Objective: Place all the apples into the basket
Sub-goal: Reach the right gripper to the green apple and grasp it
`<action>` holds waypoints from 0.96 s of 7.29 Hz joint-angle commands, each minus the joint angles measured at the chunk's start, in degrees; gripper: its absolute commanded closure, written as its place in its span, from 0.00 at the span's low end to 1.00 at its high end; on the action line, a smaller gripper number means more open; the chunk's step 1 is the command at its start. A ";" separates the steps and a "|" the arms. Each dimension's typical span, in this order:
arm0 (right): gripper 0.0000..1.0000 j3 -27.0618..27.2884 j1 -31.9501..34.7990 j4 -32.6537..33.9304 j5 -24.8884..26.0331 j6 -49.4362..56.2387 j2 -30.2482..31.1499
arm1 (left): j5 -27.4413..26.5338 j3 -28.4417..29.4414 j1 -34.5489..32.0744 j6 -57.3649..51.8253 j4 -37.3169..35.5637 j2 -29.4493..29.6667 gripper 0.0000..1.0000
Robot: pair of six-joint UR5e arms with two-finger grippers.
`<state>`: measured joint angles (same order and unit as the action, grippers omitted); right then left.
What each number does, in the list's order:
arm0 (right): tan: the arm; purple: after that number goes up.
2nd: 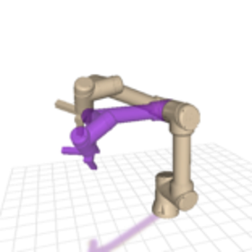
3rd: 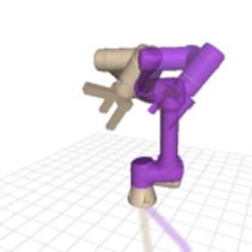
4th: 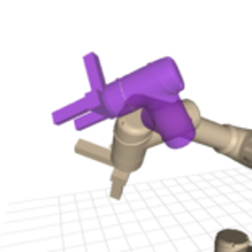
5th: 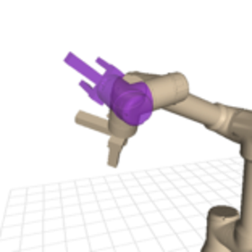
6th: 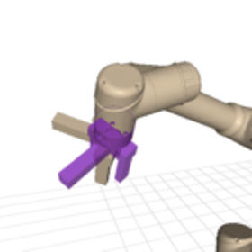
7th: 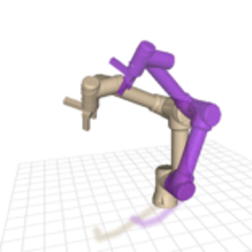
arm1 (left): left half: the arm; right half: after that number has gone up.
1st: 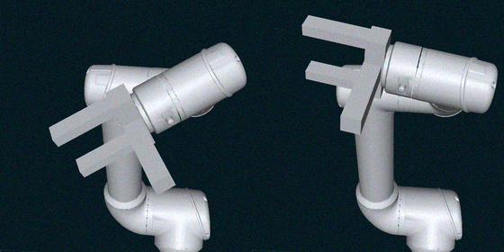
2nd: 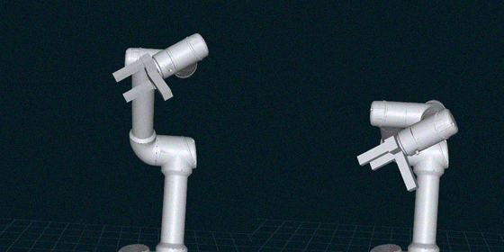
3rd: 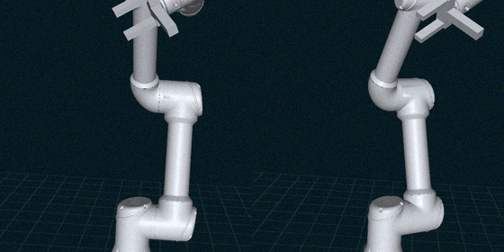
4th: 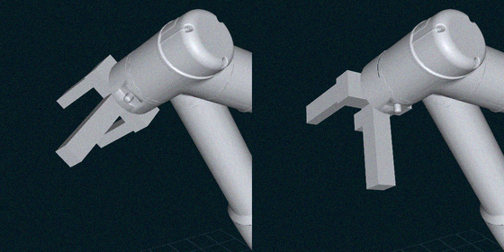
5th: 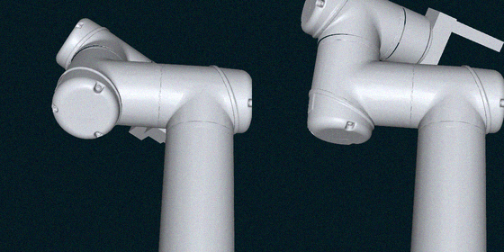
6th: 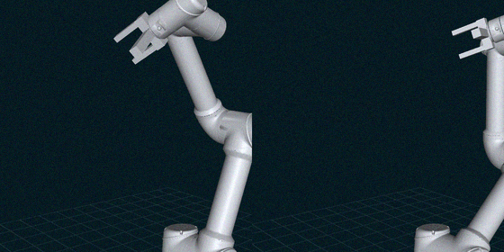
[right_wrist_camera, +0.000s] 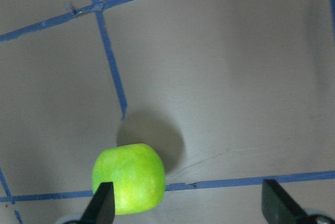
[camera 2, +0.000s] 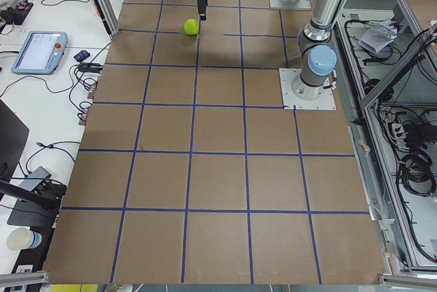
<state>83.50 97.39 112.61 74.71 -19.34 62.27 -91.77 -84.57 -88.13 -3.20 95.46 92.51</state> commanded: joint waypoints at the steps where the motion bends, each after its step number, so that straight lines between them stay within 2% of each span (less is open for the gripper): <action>1: 0.00 0.44 3.68 3.41 0.78 -2.11 -2.58 | 0.01 -1.38 -0.11 3.44 -1.93 -0.49 0.00; 4: 0.00 -0.17 8.24 3.93 5.61 -6.39 -6.00 | 0.10 -1.39 -0.11 3.55 -2.47 -0.58 0.00; 7: 0.00 0.44 9.40 3.67 5.71 -6.94 -6.10 | 0.10 -1.39 -0.11 3.38 -2.56 -0.67 0.00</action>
<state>83.81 106.51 116.36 80.35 -26.13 56.22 -91.67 -85.95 -88.24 0.22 92.92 91.87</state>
